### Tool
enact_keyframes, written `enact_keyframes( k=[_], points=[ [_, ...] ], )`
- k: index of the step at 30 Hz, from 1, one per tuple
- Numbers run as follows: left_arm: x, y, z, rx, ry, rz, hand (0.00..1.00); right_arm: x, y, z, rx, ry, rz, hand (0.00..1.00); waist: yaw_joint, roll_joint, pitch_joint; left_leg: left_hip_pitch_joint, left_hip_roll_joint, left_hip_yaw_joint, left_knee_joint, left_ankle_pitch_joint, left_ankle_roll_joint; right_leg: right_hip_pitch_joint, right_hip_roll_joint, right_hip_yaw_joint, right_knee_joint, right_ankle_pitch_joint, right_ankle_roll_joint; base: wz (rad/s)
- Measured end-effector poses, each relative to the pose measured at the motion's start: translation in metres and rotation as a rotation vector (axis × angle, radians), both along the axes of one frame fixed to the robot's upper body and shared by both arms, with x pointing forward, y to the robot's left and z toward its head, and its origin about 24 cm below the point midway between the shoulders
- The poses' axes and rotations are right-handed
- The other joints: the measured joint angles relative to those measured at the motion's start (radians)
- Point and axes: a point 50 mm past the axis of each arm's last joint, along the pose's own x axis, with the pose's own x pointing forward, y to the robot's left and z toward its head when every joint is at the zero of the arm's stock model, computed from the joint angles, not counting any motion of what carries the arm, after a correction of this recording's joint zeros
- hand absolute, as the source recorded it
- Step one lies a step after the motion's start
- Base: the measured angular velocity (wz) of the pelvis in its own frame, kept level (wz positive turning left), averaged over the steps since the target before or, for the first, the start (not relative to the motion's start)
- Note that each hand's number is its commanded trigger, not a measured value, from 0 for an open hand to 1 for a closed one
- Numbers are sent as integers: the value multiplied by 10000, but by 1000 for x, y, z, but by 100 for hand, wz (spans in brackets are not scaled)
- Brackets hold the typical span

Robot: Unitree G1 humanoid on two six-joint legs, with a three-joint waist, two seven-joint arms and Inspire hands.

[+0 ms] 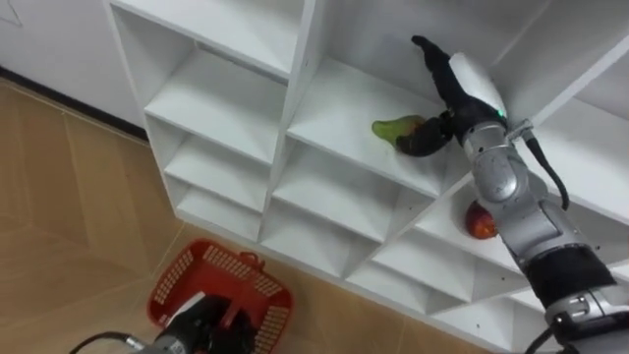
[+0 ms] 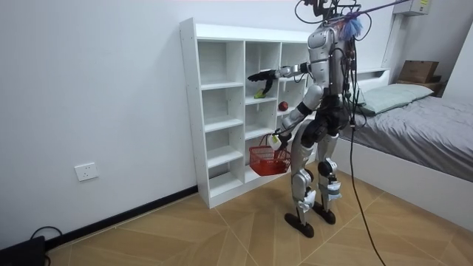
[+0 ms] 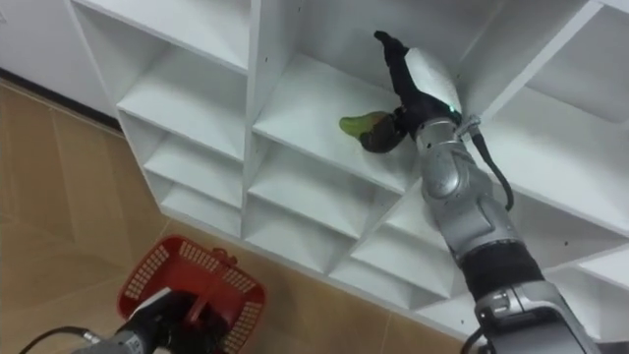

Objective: Collect fruits from the closet

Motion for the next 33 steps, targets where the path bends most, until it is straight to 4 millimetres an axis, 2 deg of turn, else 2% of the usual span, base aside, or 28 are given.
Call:
enact_keyframes(
  k=[4, 8, 19, 21, 33],
  points=[
    [2, -2, 0, -37, -12, -64, 100, 1, -2, -1, -19, 1, -154, 0, 97, 11, 9, -51, 2, 38, -38, -1, 1, -70, -4, 26, -2, 0, 0, 0],
    [5, -4, 1, -83, -49, -81, 100, 12, -6, 4, -207, -23, -527, 0, 145, 43, 52, -310, 7, 94, -41, 10, 6, -372, -7, 123, 10, -2, 2, -5],
    [16, -5, 2, -16, -171, 71, 100, 16, -9, 2, -252, 115, -780, 0, 170, 67, 75, -395, 19, 127, -83, 12, 8, -523, -26, 229, 21, -3, 3, -1],
    [19, -6, 1, -82, -138, 163, 100, 16, -8, 1, -231, 117, -693, 0, 236, 121, 114, -362, 25, 199, -83, 15, 15, -515, -28, 296, 21, -2, 3, -10],
    [19, -8, -1, -74, -82, 277, 100, 16, -11, 0, -579, 323, -524, 0, 377, 137, 115, -403, 72, 307, -65, 31, 19, -674, -28, 290, 194, 3, -5, -1]
  ],
)
